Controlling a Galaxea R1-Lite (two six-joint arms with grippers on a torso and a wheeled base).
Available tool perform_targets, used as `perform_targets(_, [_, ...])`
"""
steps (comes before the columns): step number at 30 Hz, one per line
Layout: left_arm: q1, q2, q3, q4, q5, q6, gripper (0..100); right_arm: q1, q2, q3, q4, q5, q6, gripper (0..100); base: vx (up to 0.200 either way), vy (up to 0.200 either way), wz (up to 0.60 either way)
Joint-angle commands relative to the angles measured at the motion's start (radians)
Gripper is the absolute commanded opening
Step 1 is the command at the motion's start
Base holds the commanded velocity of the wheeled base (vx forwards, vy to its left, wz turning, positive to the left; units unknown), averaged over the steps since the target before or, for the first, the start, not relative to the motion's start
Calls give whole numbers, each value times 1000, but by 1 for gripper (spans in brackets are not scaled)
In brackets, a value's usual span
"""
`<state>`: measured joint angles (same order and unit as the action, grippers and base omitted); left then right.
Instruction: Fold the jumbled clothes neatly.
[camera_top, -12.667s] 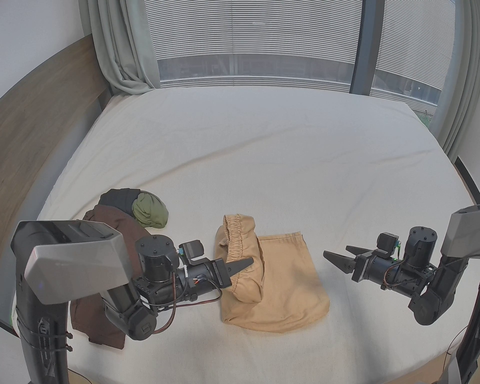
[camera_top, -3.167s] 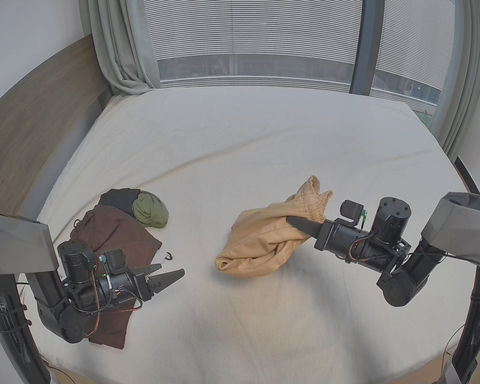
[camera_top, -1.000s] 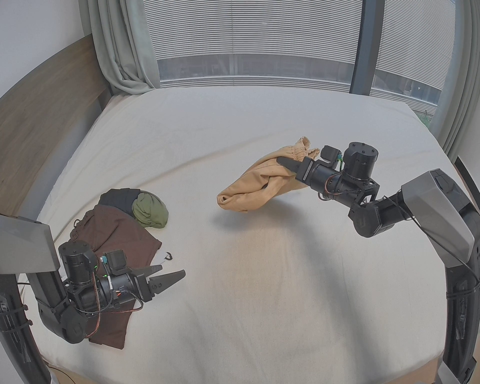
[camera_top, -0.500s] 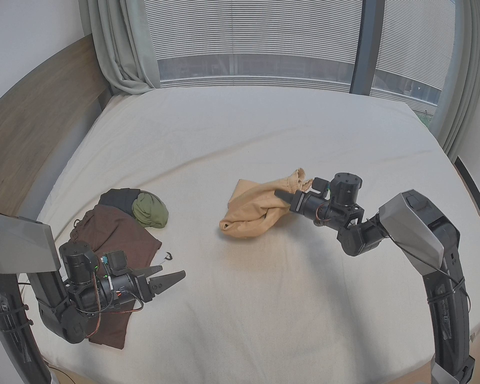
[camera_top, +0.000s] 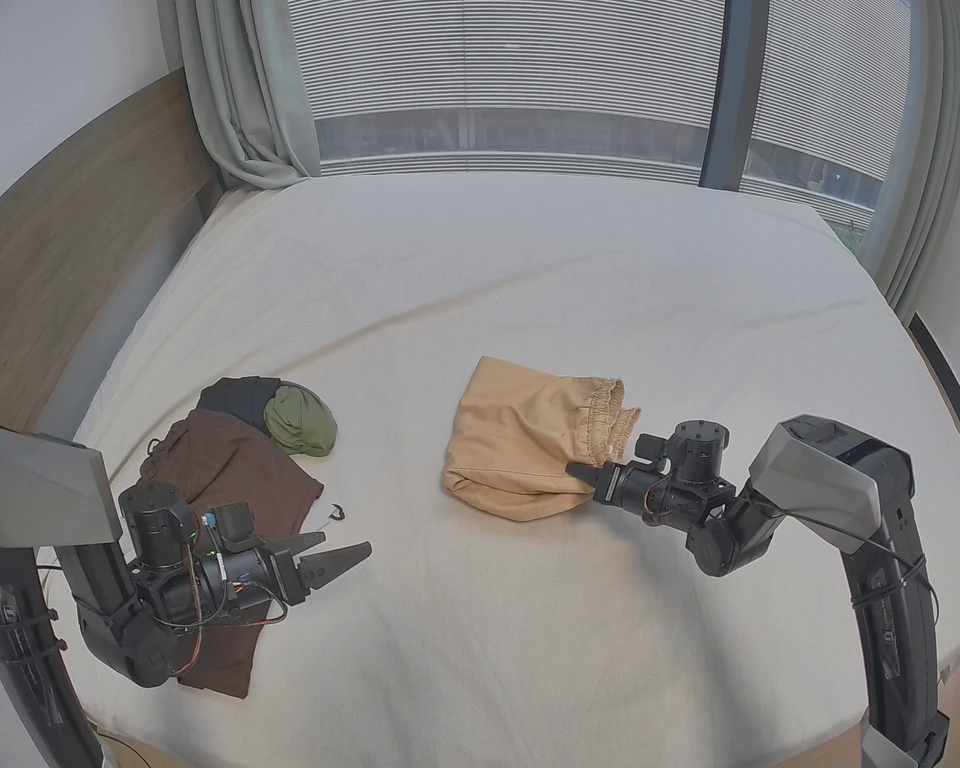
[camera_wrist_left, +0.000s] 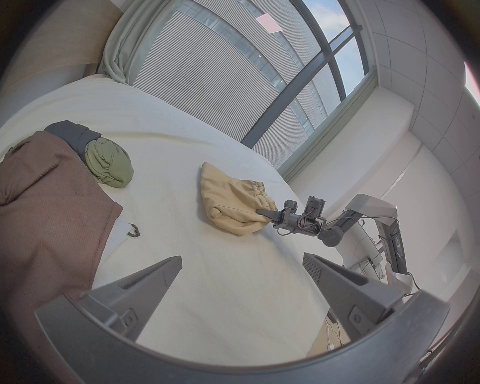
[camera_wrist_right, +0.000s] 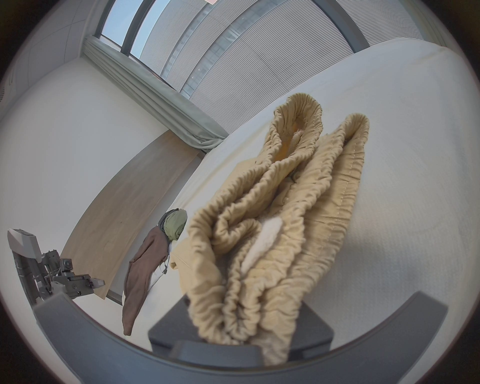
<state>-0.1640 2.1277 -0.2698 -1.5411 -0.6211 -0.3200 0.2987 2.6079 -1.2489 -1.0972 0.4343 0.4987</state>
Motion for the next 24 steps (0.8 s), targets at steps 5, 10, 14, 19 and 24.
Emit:
perform_targets(5, [0,2,0,-1,0,-1,100,2,51,23,-41,-8,1,0,0,0,0])
perform_targets(10, [0,0,-2,-1,0,-1,100,2,51,25,-43,-8,1,0,0,0,0])
perform_targets(14, [1,-3,-3,-1,0,-1,100,0,49,19,-46,-8,1,100,0,0,0])
perform_targets(19, [1,-3,-3,-1,0,-1,100,-6,37,31,-78,-28,1,100,0,0,0])
perform_targets(24, [1,-3,-6,-1,0,-1,100,-52,-45,92,-81,-28,-5,100,0,0,0])
